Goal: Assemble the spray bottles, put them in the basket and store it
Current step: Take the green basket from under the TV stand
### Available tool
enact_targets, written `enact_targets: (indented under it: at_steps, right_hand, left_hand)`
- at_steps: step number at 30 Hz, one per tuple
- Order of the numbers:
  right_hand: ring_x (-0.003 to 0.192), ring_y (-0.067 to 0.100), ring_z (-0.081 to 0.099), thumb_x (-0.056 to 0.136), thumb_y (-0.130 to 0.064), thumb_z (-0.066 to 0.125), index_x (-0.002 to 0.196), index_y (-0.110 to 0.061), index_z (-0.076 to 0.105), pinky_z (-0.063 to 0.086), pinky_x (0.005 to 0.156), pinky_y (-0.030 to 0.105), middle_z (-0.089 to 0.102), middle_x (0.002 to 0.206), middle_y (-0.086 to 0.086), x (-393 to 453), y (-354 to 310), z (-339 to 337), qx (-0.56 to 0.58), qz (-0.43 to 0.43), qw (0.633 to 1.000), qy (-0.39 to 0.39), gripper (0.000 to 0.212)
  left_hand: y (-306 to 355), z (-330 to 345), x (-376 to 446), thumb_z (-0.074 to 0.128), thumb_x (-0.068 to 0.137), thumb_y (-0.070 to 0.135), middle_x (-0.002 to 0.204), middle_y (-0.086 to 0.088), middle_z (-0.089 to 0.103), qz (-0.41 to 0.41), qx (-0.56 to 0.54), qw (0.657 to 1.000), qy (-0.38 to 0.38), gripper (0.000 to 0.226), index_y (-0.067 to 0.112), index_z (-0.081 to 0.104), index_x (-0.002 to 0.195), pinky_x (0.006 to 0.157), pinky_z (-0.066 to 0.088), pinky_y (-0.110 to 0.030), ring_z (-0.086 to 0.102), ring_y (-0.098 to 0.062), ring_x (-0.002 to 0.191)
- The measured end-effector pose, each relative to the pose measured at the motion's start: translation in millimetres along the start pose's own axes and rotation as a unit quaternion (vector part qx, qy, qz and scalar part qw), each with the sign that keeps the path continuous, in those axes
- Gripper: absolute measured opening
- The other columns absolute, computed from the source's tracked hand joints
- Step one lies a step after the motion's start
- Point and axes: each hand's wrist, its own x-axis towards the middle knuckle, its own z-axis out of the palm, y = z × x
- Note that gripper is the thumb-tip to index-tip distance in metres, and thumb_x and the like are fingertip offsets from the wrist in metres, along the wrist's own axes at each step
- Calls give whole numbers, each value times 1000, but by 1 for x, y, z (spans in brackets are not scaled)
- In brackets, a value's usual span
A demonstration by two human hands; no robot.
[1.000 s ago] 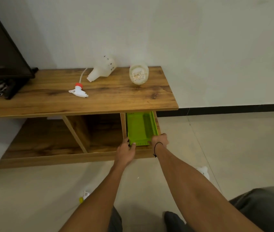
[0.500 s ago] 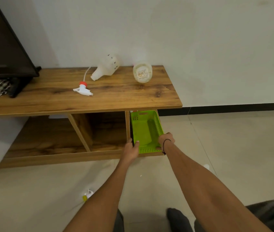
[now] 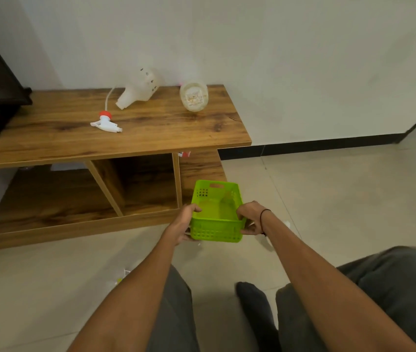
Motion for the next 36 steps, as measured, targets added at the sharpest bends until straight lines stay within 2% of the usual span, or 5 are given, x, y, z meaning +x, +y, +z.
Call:
enact_targets:
  at_steps: [5, 9, 15, 28, 36]
  right_hand:
    - [102, 42, 64, 89, -26, 65, 133, -17, 48, 63, 68, 51, 55, 124, 24, -37, -7, -30, -41, -3, 999, -27, 48]
    - [108, 59, 60, 88, -19, 68, 134, -18, 42, 59, 77, 69, 41, 136, 27, -54, -12, -57, 141, -30, 989, -34, 53]
    - [104, 57, 67, 94, -9, 59, 109, -10, 57, 65, 65, 44, 49, 124, 25, -106, -29, -81, 213, -79, 964, -136, 15]
    - [102, 40, 61, 104, -14, 57, 117, -14, 61, 59, 69, 59, 54, 117, 16, -173, -127, -52, 333, -242, 899, -146, 14]
    - [95, 41, 64, 104, -11, 57, 106, -13, 57, 60, 65, 57, 58, 110, 22, -152, -152, -31, 337, -206, 910, -126, 3]
  left_hand:
    - [15, -24, -26, 66, 66, 45, 122, -20, 72, 5, 24, 998, -50, 71, 13, 67, 129, 78, 63, -48, 68, -36, 103]
    - [36, -54, -53, 64, 60, 34, 96, -10, 76, 27, 57, 994, -85, 49, 15, 78, 102, 70, 58, -33, 69, -25, 78]
    - [103, -87, -112, 65, 45, 30, 68, -4, 74, 116, 80, 986, -88, 27, 18, 83, 63, 56, 47, -24, 66, -18, 58]
    - [208, -130, -124, 70, 74, 37, 145, -19, 64, 274, -47, 960, 17, 72, 13, 64, 142, 115, 44, -56, 64, -38, 129]
    - [223, -116, -102, 53, 89, 3, 102, -12, 75, 238, -79, 965, 71, 24, 12, 68, 105, 70, 56, -36, 71, -25, 82]
